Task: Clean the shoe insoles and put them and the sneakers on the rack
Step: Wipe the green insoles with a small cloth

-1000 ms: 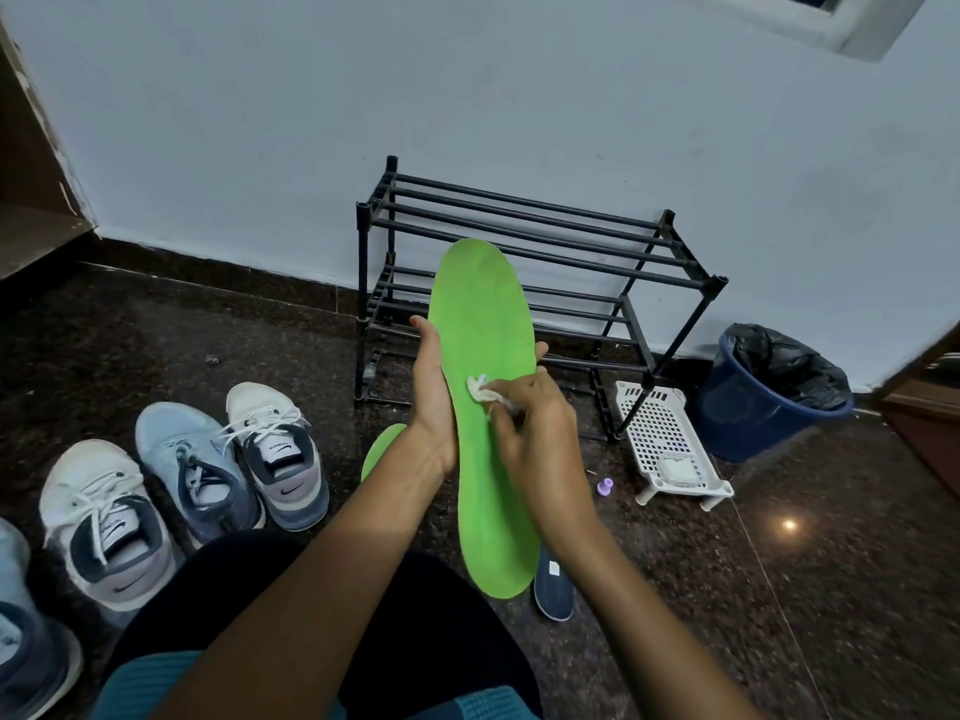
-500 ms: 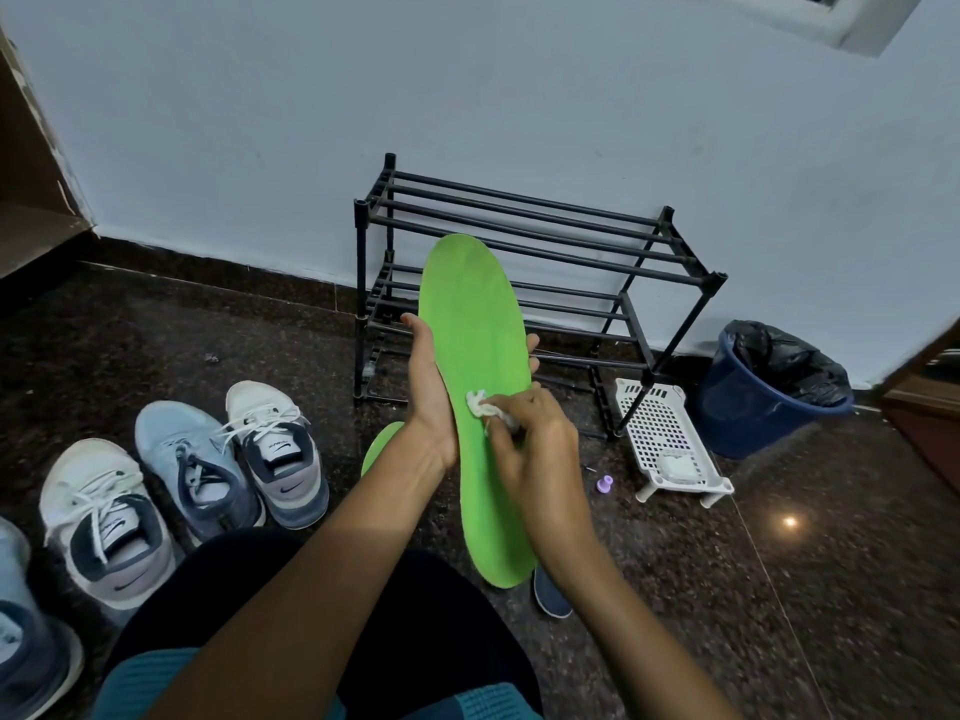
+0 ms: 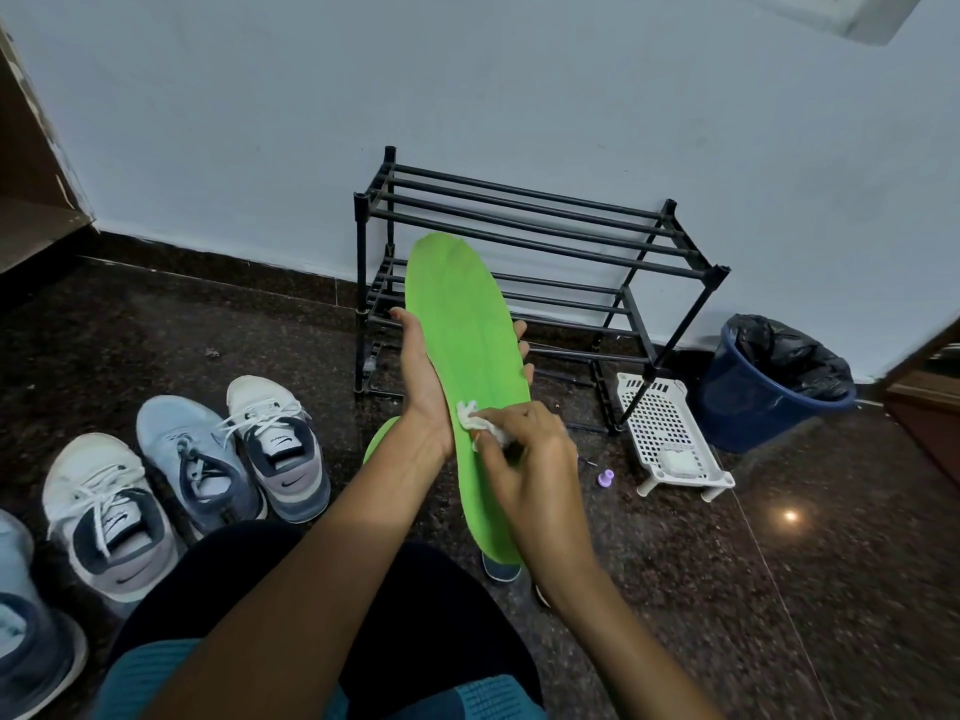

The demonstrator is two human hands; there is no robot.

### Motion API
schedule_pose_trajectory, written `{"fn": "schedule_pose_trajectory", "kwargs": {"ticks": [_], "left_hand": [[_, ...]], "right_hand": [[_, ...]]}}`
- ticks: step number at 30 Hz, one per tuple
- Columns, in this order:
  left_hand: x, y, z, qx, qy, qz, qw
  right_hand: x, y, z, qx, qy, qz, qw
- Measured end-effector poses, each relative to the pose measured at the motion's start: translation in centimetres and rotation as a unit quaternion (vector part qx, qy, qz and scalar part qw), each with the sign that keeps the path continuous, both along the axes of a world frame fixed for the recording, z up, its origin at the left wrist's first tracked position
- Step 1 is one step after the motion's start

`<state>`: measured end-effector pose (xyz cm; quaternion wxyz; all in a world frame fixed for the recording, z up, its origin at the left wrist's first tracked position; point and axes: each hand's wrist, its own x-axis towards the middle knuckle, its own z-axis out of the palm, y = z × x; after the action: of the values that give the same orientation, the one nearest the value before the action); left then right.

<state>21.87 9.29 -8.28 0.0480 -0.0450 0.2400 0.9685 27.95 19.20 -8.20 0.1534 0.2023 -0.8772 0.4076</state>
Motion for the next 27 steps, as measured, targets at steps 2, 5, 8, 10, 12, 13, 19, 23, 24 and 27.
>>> {"fn": "schedule_pose_trajectory", "kwargs": {"ticks": [2,5,8,10,12,13,19,23,24,27], "left_hand": [[0.1,0.0,-0.2,-0.018,-0.006,-0.002,1.0],[0.4,0.2,-0.3,-0.032,-0.019,0.006,0.999],[0.8,-0.2,0.0,-0.059,-0.024,-0.001,0.998],[1.2,-0.5,0.5,-0.1,-0.033,-0.016,0.994],[1.9,-0.4,1.0,-0.154,-0.043,-0.028,0.987],[2.3,-0.3,1.2,-0.175,-0.048,-0.034,0.983],[4.4,0.7,0.8,-0.174,-0.087,-0.053,0.98],[4.6,0.3,-0.3,-0.137,-0.08,-0.035,0.987],[4.7,0.3,-0.3,-0.134,-0.075,-0.034,0.988],[4.8,0.3,-0.3,-0.118,-0.069,-0.042,0.99]], "right_hand": [[-0.5,0.2,0.1,0.03,0.012,-0.048,0.998],[-1.4,0.2,0.3,-0.027,-0.024,-0.059,0.998],[-1.5,0.0,0.4,-0.081,-0.06,-0.056,0.993],[-1.3,0.1,0.5,-0.115,-0.056,-0.064,0.99],[-1.3,0.1,0.5,-0.142,-0.054,-0.075,0.986],[-1.3,0.2,0.5,-0.152,-0.054,-0.083,0.983],[-1.0,0.1,0.8,-0.175,-0.075,-0.09,0.978],[-0.3,0.0,0.5,-0.11,-0.053,-0.071,0.99],[-0.1,0.1,0.4,-0.09,-0.045,-0.065,0.993],[0.5,0.4,0.2,-0.049,-0.021,-0.044,0.998]]}}
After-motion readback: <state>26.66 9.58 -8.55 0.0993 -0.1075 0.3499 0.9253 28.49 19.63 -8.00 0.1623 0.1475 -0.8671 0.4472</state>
